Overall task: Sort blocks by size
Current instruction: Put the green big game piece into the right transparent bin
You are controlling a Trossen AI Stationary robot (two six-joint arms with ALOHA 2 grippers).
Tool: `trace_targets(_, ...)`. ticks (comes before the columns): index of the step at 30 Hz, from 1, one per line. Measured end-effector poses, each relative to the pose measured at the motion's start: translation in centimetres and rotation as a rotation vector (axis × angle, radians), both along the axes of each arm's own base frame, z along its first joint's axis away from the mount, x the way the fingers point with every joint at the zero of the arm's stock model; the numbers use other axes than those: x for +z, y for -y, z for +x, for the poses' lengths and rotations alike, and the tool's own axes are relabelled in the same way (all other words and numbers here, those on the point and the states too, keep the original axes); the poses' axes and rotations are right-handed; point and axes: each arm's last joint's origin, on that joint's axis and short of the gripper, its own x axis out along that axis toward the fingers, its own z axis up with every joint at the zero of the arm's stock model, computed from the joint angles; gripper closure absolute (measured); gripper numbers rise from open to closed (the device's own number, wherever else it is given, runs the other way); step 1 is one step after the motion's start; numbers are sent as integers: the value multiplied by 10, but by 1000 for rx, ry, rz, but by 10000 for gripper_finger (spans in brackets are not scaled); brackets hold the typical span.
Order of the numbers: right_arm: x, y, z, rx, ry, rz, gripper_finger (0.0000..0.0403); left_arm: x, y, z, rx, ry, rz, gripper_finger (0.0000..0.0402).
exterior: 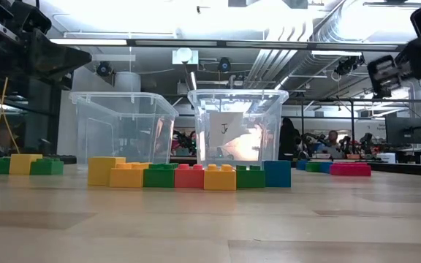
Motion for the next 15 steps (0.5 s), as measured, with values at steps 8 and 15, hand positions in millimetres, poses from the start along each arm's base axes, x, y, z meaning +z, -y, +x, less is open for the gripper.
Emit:
trace_targets(8,83,23,-40,-520,863,873,402,0,0,0,0,0,0,398)
trace_targets(15,117,20,3,-513,288,794,402,0,0,0,0,-1,0,398)
